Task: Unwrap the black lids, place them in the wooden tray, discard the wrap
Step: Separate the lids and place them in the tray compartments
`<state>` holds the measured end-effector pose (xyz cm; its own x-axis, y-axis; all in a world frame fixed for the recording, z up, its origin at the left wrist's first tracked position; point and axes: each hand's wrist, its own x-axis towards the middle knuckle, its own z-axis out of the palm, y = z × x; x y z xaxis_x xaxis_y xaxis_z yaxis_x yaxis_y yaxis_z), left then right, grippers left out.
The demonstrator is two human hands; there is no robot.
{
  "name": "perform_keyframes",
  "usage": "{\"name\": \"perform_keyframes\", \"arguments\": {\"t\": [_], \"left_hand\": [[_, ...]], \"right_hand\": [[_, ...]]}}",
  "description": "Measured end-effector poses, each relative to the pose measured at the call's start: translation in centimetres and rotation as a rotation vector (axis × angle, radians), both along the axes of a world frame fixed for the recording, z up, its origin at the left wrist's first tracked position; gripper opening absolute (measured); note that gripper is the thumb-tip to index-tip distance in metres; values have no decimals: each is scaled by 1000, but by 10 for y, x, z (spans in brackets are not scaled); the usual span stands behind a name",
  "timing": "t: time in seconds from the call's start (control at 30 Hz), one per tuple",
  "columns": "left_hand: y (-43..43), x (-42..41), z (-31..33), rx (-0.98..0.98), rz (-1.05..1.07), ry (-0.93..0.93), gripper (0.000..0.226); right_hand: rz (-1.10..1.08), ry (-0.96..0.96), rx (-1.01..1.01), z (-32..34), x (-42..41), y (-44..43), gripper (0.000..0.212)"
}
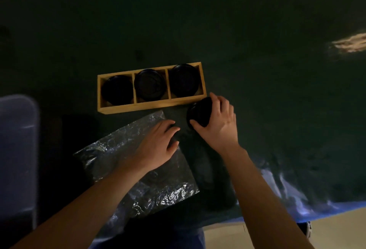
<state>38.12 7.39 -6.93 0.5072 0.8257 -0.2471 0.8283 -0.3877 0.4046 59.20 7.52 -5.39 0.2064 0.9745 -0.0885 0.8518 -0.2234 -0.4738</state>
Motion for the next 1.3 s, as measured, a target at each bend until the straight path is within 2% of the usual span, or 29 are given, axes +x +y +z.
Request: {"name": "perform_keyframes", "arguments": {"t": [0.13,0.27,0.37,0.5,0.63,0.77,0.97,1.3], "left_hand": [[5,-6,6,-8,59,2,50],[10,-13,7,-57,130,-31,50],[11,-17,9,-88,181,-55,49],[11,-24,10,-90,236,-80,45],[11,-30,14,-97,273,-107,45],[8,-40,18,-77,301,-118,43],[8,-49,23,-47,356,-144,41],[7,-56,22,-19,412,-141,38]], "right_hand": [[14,-71,-123,-12,-24,1,111],[-26,-80,-85,-16,-27,1,105],[-48,-12,-104,-8,-24,2,107],[-122,101,-7,14,-19,5,107],[-12,139,115,42,-24,32,104],[144,32,125,58,-34,79,103],[307,-142,-58,51,-43,122,104],[351,-235,-89,34,-39,130,107]]}}
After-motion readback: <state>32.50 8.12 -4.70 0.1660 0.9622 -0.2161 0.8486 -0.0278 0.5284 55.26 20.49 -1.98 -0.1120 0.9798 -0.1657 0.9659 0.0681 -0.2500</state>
